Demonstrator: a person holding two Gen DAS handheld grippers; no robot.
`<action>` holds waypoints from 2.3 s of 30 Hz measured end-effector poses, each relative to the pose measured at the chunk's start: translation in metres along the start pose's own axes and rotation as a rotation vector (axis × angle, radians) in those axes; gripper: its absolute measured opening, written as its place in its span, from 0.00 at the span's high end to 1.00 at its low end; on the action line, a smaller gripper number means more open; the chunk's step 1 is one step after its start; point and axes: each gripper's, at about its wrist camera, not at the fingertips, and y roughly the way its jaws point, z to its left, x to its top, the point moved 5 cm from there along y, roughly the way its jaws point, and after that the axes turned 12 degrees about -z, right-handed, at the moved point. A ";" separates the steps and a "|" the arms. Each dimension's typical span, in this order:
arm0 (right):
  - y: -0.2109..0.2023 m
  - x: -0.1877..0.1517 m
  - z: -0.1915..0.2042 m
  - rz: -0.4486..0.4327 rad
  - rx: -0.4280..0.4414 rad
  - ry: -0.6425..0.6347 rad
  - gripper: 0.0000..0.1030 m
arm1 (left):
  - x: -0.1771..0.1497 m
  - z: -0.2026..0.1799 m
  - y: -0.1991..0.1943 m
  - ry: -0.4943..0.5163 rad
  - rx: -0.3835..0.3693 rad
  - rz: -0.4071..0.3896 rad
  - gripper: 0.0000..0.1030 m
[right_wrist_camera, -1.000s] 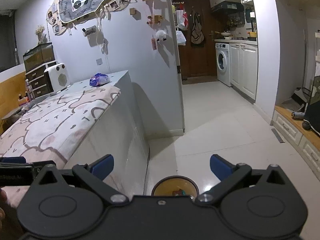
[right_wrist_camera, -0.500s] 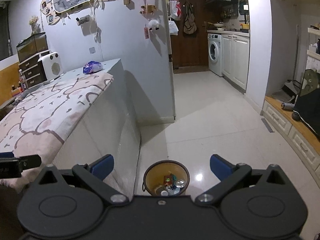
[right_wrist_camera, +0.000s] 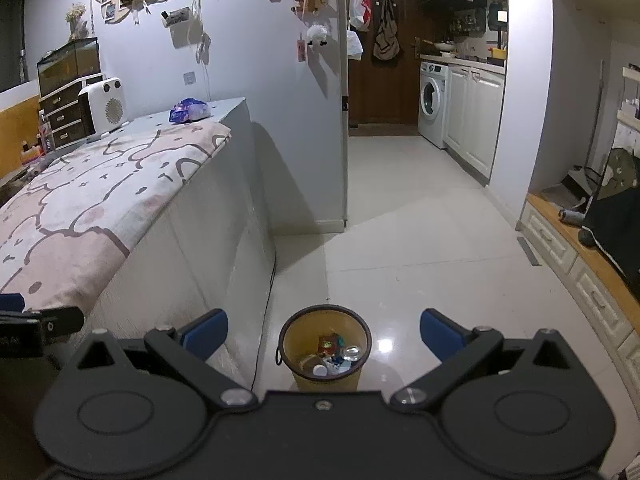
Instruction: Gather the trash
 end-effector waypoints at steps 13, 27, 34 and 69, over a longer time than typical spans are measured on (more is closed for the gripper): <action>-0.001 -0.007 -0.004 0.020 -0.020 -0.007 0.00 | -0.004 0.001 0.000 -0.007 0.005 0.009 0.00; -0.001 -0.007 -0.003 0.022 -0.024 -0.006 0.00 | -0.005 0.001 -0.001 -0.008 0.003 0.008 0.00; -0.002 -0.008 -0.003 0.024 -0.023 -0.004 0.00 | -0.004 0.001 -0.001 -0.007 0.003 0.007 0.00; -0.003 -0.008 -0.003 0.026 -0.022 -0.005 0.00 | -0.004 0.000 -0.001 -0.009 0.003 0.007 0.00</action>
